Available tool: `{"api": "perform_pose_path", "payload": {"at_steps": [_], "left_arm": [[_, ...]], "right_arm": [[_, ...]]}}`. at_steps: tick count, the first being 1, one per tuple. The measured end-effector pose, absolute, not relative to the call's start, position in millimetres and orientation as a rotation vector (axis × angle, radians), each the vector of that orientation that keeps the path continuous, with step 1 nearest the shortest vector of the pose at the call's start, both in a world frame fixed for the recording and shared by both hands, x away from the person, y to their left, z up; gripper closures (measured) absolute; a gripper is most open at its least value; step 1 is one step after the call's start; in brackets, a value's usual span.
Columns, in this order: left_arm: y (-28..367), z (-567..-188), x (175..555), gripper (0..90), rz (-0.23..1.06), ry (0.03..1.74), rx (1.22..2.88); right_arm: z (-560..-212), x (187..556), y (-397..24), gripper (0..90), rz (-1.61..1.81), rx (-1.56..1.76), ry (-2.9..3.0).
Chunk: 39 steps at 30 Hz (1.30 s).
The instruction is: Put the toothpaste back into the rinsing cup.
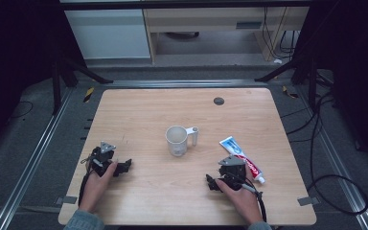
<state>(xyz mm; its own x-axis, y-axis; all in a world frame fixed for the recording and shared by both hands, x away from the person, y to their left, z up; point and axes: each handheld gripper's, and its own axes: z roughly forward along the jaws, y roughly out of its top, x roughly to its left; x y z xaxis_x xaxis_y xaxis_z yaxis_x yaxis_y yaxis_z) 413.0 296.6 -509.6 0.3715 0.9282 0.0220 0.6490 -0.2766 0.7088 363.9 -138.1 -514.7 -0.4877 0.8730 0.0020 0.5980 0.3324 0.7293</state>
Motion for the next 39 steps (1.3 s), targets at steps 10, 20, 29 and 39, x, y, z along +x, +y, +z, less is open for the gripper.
{"api": "perform_pose_path", "payload": {"at_steps": [10, 20, 29, 39], "left_arm": [[296.5, -509.6, 413.5, 0.0, 0.59, 1.356, 2.024], [296.5, -509.6, 413.5, 0.0, 0.59, 1.356, 2.024], [296.2, -509.6, 413.9, 0.0, 0.59, 1.358, 2.023], [294.6, -509.6, 417.1, 0.0, 0.59, 1.36, 2.021]], "right_arm": [[-500.5, 357.5, -138.3, 7.7, 0.957, 1.248, 2.21], [-452.8, 353.0, -160.7, 11.8, 0.877, 1.231, 2.202], [-426.2, 368.0, -189.0, 16.7, 0.8, 1.271, 2.237], [-415.9, 384.3, -215.9, 20.2, 0.745, 1.342, 2.281]]}}
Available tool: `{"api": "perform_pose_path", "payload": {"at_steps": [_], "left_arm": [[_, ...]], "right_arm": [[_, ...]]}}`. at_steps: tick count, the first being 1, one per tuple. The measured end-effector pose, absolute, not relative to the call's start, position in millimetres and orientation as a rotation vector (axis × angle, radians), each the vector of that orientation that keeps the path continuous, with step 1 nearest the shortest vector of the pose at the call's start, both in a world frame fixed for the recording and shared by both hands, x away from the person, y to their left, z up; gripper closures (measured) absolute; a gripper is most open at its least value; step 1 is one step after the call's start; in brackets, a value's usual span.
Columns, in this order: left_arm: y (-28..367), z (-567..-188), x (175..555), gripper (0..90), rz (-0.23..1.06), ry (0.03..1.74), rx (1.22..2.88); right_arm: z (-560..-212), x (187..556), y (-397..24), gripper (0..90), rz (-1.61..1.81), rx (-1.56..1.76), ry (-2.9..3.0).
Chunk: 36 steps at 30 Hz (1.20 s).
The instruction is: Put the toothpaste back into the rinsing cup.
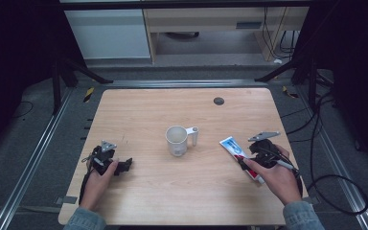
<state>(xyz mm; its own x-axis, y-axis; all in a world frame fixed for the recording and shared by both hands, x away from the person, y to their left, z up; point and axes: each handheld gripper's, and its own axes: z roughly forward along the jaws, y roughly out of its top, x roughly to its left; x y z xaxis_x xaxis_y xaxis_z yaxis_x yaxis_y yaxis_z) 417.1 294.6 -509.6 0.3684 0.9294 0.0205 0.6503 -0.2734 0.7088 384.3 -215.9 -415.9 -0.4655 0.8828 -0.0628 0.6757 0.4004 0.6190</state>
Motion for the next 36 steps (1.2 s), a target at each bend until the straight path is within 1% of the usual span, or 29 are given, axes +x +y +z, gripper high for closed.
{"api": "perform_pose_path", "payload": {"at_steps": [11, 18, 25, 36], "left_arm": [[294.4, -509.5, 417.6, 0.0, 0.59, 1.359, 2.022], [294.4, -509.5, 417.7, 0.0, 0.591, 1.36, 2.022], [294.3, -509.5, 417.7, 0.0, 0.591, 1.36, 2.022], [294.5, -509.5, 417.9, 0.0, 0.588, 1.356, 2.023]], "right_arm": [[-414.0, 396.5, -221.5, 23.1, 0.7, 1.371, 2.317], [-415.3, 406.0, -221.1, 27.9, 0.647, 1.374, 2.357], [-419.7, 426.4, -212.7, 31.0, 0.553, 1.384, 2.444], [-439.0, 461.3, -193.0, 37.5, 0.367, 1.414, 2.567]]}}
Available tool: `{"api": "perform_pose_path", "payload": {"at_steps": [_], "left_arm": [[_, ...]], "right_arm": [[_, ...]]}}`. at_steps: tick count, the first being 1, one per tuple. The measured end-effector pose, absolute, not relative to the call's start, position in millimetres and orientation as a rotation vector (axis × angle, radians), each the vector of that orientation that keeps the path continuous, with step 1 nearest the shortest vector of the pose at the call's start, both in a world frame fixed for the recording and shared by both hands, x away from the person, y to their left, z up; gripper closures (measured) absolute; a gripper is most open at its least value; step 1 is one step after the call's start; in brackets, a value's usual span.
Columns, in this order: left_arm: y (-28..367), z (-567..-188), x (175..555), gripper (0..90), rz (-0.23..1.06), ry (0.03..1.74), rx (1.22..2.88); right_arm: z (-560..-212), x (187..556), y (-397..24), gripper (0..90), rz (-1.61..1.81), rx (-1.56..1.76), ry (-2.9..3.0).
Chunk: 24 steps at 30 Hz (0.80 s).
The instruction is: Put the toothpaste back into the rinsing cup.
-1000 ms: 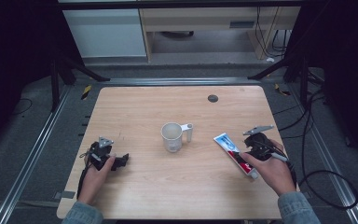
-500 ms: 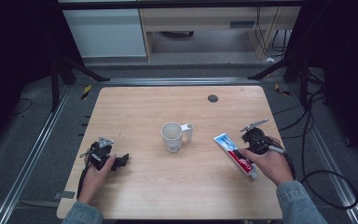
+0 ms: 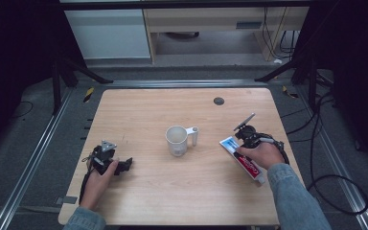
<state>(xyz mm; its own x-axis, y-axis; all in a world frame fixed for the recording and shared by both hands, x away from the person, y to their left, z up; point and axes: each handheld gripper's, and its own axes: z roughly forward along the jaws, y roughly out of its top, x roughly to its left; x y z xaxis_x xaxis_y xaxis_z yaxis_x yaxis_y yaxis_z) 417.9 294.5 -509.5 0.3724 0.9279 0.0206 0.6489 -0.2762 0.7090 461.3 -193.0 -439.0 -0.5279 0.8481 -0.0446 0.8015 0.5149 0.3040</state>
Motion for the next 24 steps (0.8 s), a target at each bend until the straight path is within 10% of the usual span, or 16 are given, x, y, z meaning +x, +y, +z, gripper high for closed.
{"api": "perform_pose_path", "payload": {"at_steps": [24], "left_arm": [[294.6, -509.6, 418.9, 0.0, 0.586, 1.353, 2.024]], "right_arm": [[-470.0, 488.9, -185.4, 44.5, 0.293, 1.499, 2.639]]}}
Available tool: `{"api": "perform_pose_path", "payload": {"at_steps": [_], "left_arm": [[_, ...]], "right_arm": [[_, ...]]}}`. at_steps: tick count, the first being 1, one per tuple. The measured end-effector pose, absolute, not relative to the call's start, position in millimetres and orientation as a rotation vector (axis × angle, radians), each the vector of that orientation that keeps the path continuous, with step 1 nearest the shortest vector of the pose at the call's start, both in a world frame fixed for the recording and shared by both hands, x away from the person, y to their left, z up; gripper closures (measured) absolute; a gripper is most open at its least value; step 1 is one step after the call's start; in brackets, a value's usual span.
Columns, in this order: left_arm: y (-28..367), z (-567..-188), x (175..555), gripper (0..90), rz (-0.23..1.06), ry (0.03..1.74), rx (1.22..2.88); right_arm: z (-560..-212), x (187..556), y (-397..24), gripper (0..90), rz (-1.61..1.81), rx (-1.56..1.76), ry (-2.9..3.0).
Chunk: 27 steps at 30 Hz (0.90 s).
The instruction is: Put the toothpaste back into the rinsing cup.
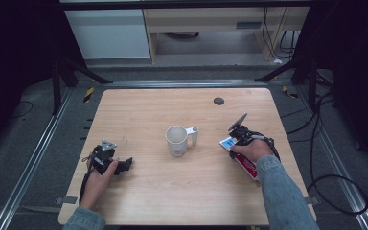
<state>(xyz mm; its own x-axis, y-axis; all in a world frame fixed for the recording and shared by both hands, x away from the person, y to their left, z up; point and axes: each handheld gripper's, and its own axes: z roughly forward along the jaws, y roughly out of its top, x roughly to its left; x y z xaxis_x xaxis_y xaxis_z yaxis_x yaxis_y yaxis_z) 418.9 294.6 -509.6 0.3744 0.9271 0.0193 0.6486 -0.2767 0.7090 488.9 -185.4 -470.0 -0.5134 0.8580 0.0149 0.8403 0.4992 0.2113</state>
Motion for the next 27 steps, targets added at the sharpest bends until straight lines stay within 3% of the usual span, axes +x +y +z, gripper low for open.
{"api": "perform_pose_path", "payload": {"at_steps": [7, 14, 27], "left_arm": [[294.5, -509.6, 419.1, 0.0, 0.587, 1.354, 2.023], [294.5, -509.6, 419.2, 0.0, 0.587, 1.354, 2.023], [294.6, -509.5, 419.3, 0.0, 0.587, 1.354, 2.025]], "right_arm": [[-469.3, 487.7, -184.2, 50.5, 0.278, 1.491, 2.631], [-462.5, 483.6, -190.2, 69.2, 0.338, 1.472, 2.621], [-437.5, 471.5, -203.1, 73.4, 0.509, 1.485, 2.532]]}}
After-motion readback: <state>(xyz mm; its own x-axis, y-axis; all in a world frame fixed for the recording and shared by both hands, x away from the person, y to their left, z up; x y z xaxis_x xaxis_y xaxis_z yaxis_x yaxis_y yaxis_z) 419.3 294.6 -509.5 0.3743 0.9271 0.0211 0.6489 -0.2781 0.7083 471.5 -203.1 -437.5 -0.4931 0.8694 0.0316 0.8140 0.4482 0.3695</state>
